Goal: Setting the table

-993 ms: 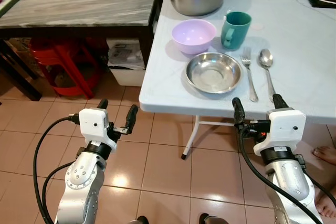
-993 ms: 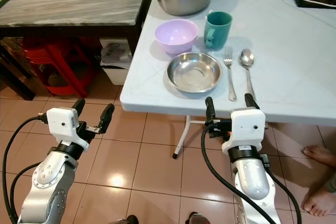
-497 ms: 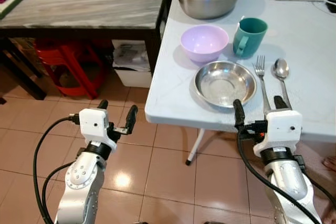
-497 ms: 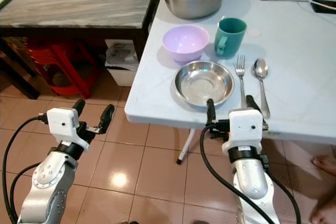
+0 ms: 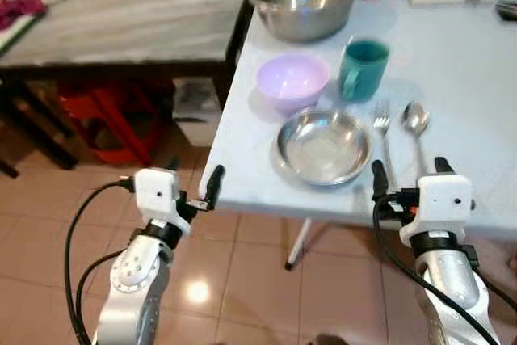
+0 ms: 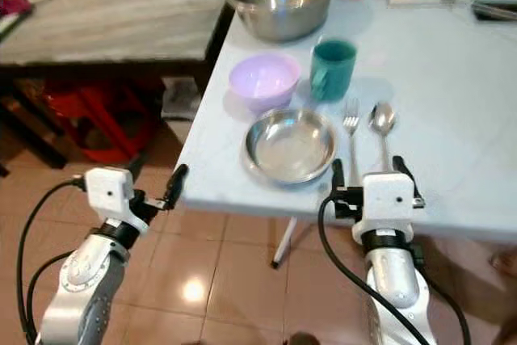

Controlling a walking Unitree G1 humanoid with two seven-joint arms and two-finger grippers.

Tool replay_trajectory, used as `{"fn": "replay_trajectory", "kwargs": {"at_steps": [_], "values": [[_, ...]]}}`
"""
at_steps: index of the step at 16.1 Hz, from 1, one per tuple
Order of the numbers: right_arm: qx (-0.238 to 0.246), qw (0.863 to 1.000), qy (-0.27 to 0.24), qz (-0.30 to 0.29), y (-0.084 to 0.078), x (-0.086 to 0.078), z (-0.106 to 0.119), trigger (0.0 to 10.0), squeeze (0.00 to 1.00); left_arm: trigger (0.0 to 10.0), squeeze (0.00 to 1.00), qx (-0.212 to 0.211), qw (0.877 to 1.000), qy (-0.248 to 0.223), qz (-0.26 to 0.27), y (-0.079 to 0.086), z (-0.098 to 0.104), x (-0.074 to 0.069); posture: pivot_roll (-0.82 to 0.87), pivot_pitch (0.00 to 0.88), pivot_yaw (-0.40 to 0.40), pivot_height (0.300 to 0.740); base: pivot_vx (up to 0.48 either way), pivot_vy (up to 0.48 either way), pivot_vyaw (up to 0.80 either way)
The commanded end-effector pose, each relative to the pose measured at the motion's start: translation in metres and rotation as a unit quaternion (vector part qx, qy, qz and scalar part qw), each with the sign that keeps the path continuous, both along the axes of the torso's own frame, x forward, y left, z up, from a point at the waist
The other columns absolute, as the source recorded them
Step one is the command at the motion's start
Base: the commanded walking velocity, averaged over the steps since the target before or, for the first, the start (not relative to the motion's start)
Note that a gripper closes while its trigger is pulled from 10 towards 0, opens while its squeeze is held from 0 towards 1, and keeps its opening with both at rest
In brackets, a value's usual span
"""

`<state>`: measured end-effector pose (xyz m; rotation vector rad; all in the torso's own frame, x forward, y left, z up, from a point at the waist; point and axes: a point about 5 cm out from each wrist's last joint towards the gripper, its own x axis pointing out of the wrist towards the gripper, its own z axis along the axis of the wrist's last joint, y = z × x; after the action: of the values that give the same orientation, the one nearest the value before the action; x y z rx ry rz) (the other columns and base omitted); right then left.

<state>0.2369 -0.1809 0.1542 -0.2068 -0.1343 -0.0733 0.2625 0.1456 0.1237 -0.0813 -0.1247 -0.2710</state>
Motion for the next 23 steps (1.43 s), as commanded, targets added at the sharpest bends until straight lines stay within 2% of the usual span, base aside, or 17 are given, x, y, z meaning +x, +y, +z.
{"fn": "replay_trajectory", "kwargs": {"at_steps": [1, 4, 7, 13, 16, 18, 20, 23], "values": [[0.014, 1.000, 0.008, 0.020, 0.007, -0.001, -0.001, 10.0, 0.00, 10.0, 0.00, 0.013, 1.000, 0.010, 0.024, 0.015, -0.004, -0.002, -0.12, 0.202, 0.106, 0.740, 0.296, 0.000, 0.00], [0.017, 1.000, 0.008, 0.021, 0.006, -0.002, -0.002, 10.0, 0.00, 10.0, 0.00, 0.010, 0.999, 0.012, 0.030, 0.015, -0.005, -0.002, -0.12, 0.201, 0.105, 0.740, 0.090, 0.000, 0.00], [0.019, 0.999, 0.005, 0.029, 0.007, -0.003, 0.001, 10.0, 0.00, 10.0, 0.00, 0.032, 0.999, 0.003, 0.018, 0.016, -0.005, -0.006, -0.12, 0.204, 0.104, 0.740, 0.000, 0.000, 0.00], [0.038, 0.998, -0.011, 0.050, 0.008, -0.001, 0.010, 10.0, 0.00, 10.0, 0.00, 0.065, 0.998, -0.016, -0.019, 0.018, -0.001, -0.009, -0.12, 0.206, 0.102, 0.740, 0.000, 0.000, 0.00], [0.042, 0.998, -0.006, 0.045, 0.008, 0.002, 0.011, 10.0, 0.00, 10.0, 0.00, 0.083, 0.994, -0.022, -0.062, 0.018, 0.001, -0.011, -0.12, 0.207, 0.105, 0.740, 0.000, 0.000, 0.00], [0.032, 0.998, -0.005, 0.046, 0.010, 0.004, 0.013, 10.0, 0.00, 10.0, 0.00, 0.087, 0.993, -0.021, -0.072, 0.019, 0.000, -0.012, -0.12, 0.208, 0.107, 0.740, 0.000, 0.000, 0.00], [0.048, 0.996, -0.011, 0.069, 0.019, 0.005, 0.016, 10.0, 0.00, 10.0, 0.00, 0.088, 0.993, -0.020, -0.075, 0.021, 0.000, -0.012, -0.12, 0.211, 0.108, 0.740, 0.000, 0.000, 0.00], [0.062, 0.996, -0.004, 0.064, 0.018, 0.005, 0.014, 10.0, 0.00, 10.0, 0.00, 0.092, 0.992, -0.019, -0.088, 0.021, -0.001, -0.015, -0.12, 0.214, 0.110, 0.740, 0.000, 0.000, 0.00]]}}
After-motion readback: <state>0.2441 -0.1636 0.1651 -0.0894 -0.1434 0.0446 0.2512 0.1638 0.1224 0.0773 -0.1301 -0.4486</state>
